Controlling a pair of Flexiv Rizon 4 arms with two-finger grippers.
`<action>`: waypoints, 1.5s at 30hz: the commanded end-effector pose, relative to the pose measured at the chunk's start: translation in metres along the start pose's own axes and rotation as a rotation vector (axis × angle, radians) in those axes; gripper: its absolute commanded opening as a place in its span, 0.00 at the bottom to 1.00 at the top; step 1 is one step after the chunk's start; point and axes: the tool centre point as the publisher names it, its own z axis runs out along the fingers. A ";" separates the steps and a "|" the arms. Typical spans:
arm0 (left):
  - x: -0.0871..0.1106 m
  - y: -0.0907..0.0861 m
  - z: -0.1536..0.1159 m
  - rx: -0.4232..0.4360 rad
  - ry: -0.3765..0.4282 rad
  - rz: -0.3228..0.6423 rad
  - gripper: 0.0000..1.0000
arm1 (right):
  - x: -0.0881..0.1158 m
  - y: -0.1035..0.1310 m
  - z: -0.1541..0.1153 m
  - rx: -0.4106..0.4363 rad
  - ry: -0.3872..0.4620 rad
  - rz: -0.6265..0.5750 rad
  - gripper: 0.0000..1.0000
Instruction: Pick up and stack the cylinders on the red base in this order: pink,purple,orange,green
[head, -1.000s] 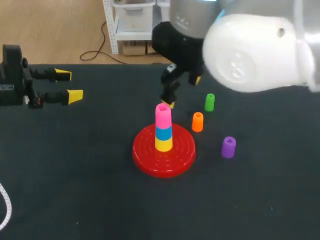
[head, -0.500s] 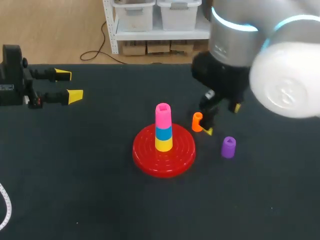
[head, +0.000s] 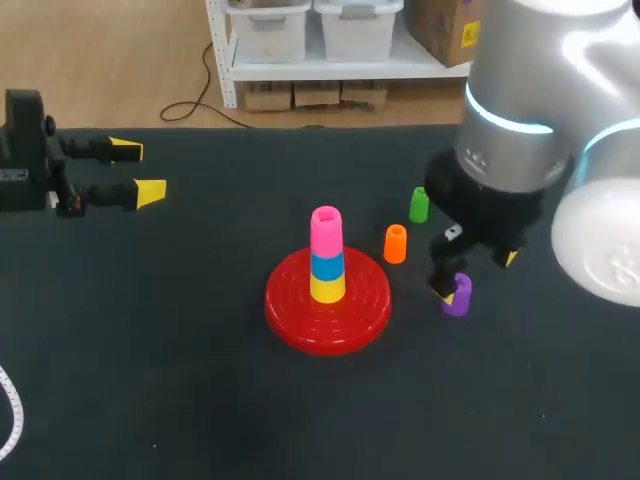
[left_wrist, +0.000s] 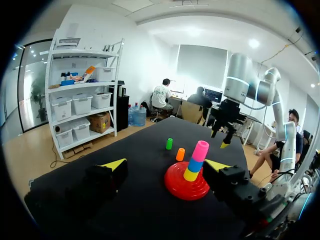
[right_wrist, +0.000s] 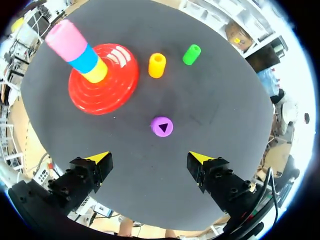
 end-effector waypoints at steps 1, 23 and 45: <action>0.002 0.000 0.001 -0.003 -0.008 0.003 1.00 | -0.005 -0.009 0.017 -0.021 0.006 0.010 1.00; 0.002 0.000 0.001 -0.003 -0.008 0.003 1.00 | -0.022 -0.020 0.032 -0.059 -0.036 0.043 1.00; 0.002 0.000 0.001 -0.003 -0.008 0.003 1.00 | -0.031 -0.026 0.043 -0.042 0.025 0.105 1.00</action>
